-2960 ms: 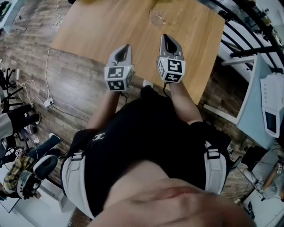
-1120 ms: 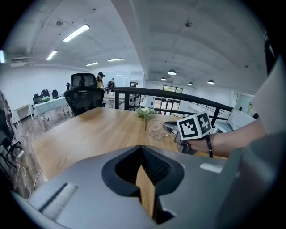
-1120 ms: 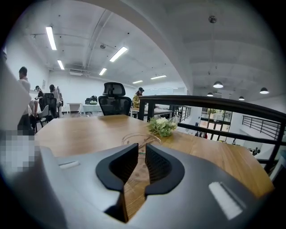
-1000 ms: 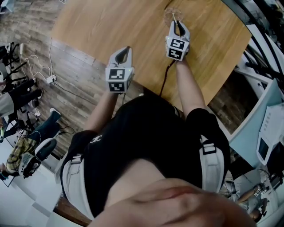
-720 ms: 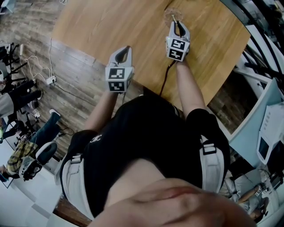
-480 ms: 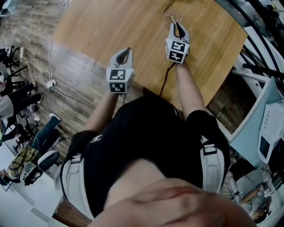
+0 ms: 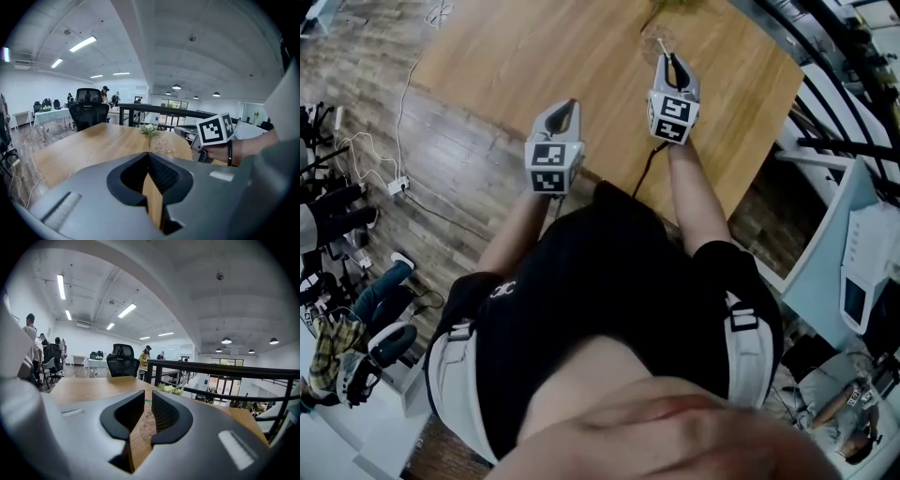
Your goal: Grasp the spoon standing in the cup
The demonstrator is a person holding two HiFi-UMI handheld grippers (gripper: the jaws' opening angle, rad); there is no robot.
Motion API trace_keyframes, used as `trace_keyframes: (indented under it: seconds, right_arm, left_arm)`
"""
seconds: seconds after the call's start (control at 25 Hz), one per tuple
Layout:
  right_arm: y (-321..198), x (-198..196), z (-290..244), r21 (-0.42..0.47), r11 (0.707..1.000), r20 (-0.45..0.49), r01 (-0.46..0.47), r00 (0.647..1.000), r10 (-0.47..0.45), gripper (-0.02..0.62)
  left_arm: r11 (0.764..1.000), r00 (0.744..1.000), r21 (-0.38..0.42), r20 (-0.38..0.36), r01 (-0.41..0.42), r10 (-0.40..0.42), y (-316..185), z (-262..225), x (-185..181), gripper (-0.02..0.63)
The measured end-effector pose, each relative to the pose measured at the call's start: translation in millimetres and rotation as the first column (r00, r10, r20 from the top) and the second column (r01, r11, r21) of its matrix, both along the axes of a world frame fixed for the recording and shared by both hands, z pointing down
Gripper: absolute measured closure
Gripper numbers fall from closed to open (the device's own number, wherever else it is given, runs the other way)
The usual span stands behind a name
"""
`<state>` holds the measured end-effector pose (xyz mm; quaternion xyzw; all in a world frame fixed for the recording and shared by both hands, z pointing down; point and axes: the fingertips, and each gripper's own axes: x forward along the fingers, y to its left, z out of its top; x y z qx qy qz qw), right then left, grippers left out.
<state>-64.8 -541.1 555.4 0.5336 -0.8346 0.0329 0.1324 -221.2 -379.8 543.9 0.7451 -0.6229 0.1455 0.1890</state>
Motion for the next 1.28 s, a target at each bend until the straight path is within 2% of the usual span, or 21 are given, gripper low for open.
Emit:
trace_keyframes:
  seconds: [0.32, 0.72, 0.96, 1.28]
  right_arm:
    - [49.3, 16.4, -37.4, 0.064, 0.998, -0.003, -0.017, 1.0, 0.017, 0.548]
    - [127.6, 35.4, -105.1, 0.155, 0.987, 0.093, -0.053, 0.995, 0.039, 0.548]
    - [179.2, 39.6, -112.8, 0.163, 0.986, 0.11, -0.025, 0.994, 0.007, 0.548]
    - [254.7, 47.4, -106.3, 0.168, 0.986, 0.097, 0.011, 0.995, -0.028, 0.548]
  left_arm:
    - [0.999, 1.0, 0.047, -0.017, -0.024, 0.025, 28.0, -16.7, 8.6, 0.594]
    - [0.993, 0.999, 0.106, -0.013, -0.042, 0.044, 65.2, -39.0, 25.0, 0.594]
    - [0.987, 0.998, 0.146, -0.013, -0.06, 0.063, 90.6, -50.6, 43.6, 0.594]
    - [0.984, 0.997, 0.164, -0.018, -0.069, 0.073, 149.0, -52.0, 62.2, 0.594]
